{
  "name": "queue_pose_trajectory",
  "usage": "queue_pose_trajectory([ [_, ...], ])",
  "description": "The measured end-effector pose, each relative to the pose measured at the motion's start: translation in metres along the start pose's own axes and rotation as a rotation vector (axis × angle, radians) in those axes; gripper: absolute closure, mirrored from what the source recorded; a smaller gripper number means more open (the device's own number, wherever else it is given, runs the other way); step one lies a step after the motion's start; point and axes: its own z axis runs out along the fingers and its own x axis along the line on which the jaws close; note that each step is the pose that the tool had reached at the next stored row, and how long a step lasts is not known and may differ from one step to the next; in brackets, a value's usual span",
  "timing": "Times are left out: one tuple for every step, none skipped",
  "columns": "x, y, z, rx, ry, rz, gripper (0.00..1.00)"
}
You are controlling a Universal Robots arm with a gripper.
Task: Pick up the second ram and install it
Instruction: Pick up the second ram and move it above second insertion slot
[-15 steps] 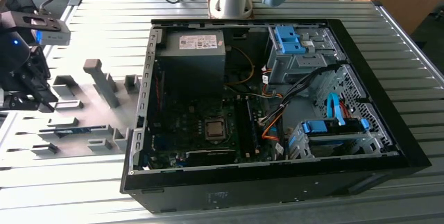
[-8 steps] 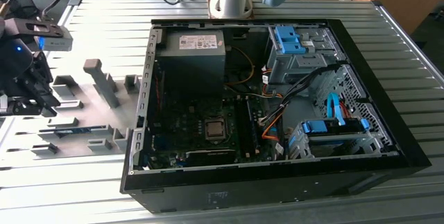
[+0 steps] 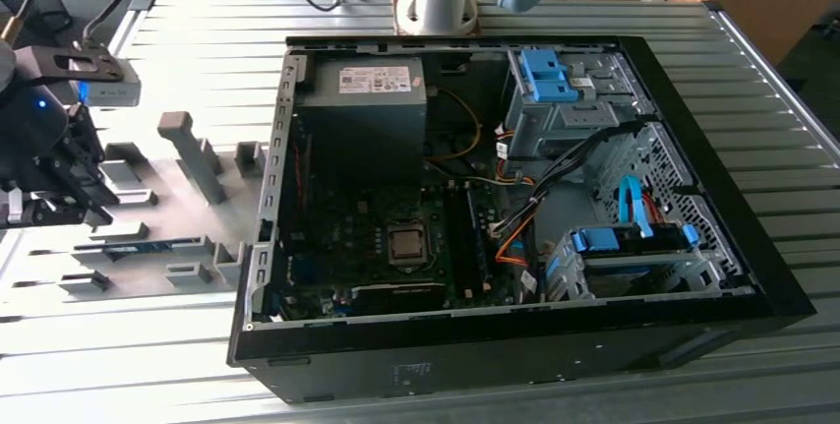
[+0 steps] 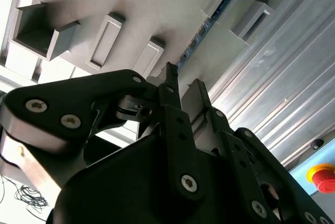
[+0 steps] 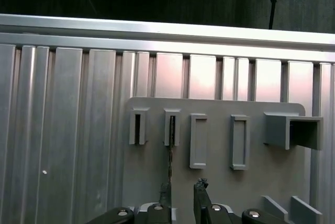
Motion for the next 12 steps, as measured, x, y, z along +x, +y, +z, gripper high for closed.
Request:
queue_pose_trajectory([
  [0.0002, 0.0, 0.0015, 0.0003, 0.0, 0.0, 0.69],
  [0.0005, 0.0, 0.0031, 0.0004, 0.0002, 0.0, 0.69],
  [0.0008, 0.0, 0.0045, 0.0003, 0.001, 0.0, 0.69],
  [0.0011, 0.0001, 0.0059, 0.0002, 0.0025, 0.0, 0.69],
  [0.0014, 0.0, 0.0072, 0.0001, 0.004, 0.0, 0.69],
  [0.0017, 0.0, 0.0089, 0.0001, 0.0046, 0.0, 0.69],
  [0.0021, 0.0, 0.0106, 0.0003, 0.0049, 0.0, 0.69],
  [0.0025, 0.0, 0.0121, 0.0004, 0.0049, 0.0, 0.69],
  [0.0029, 0.0, 0.0131, 0.0003, 0.0051, 0.0, 0.69],
  [0.0033, 0.0, 0.0138, 0.0003, 0.0054, 0.0, 0.69],
  [0.0038, 0.0, 0.0142, 0.0002, 0.0057, 0.0, 0.69],
  [0.0041, 0.0001, 0.0146, 0.0004, 0.0058, 0.0, 0.69],
])
